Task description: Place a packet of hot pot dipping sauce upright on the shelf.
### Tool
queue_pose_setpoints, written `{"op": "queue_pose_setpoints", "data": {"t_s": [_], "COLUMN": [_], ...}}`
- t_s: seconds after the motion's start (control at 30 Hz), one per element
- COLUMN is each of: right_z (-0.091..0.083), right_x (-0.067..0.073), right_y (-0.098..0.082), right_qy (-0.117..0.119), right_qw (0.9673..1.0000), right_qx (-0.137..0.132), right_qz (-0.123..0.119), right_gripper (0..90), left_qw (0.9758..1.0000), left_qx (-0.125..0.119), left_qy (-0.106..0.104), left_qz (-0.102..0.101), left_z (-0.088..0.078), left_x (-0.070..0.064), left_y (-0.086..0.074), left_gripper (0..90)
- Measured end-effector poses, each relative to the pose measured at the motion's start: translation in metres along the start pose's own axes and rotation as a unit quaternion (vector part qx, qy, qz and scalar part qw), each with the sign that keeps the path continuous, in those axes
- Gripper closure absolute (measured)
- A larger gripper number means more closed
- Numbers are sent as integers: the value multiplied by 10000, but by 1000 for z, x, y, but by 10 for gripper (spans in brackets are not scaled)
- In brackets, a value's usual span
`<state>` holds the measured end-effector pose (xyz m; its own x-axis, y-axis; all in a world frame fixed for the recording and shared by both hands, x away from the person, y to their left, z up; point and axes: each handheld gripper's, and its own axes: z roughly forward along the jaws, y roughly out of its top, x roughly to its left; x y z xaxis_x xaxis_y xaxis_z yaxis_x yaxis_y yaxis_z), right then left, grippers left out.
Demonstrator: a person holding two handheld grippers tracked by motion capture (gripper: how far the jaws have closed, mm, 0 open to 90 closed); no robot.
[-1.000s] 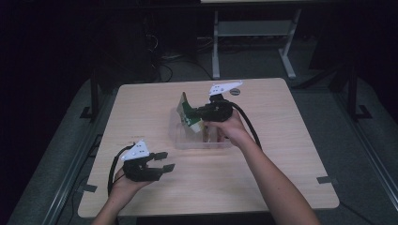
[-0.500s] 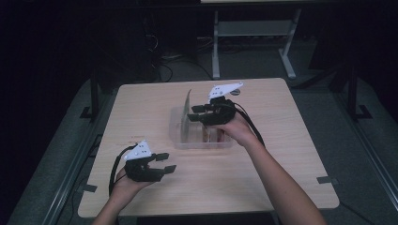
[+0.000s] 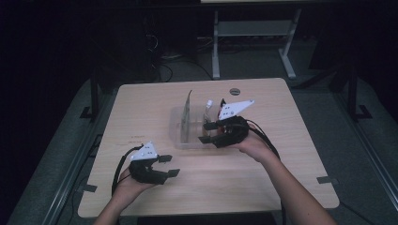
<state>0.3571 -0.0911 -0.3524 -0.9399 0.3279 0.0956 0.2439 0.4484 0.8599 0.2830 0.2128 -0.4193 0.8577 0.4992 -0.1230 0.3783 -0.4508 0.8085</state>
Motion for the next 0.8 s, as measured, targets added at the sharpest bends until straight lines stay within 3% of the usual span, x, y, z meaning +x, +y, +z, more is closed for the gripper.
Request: {"op": "queue_pose_setpoints", "data": {"t_s": [0.5,0.8], "right_z": [-14,-21], "right_x": [9,12], "right_y": [-41,-64], "right_qy": [-72,-190], "right_qw": [9994,9978], "right_qx": [293,575], "right_qz": [148,252], "right_gripper": [401,354], "left_qw": [9988,9971], "left_qx": [408,662], "left_qy": [-219,-186], "left_qz": [184,341], "left_z": [11,12], "left_x": [-5,-9], "left_y": [0,-2], "left_gripper": [244,183]}}
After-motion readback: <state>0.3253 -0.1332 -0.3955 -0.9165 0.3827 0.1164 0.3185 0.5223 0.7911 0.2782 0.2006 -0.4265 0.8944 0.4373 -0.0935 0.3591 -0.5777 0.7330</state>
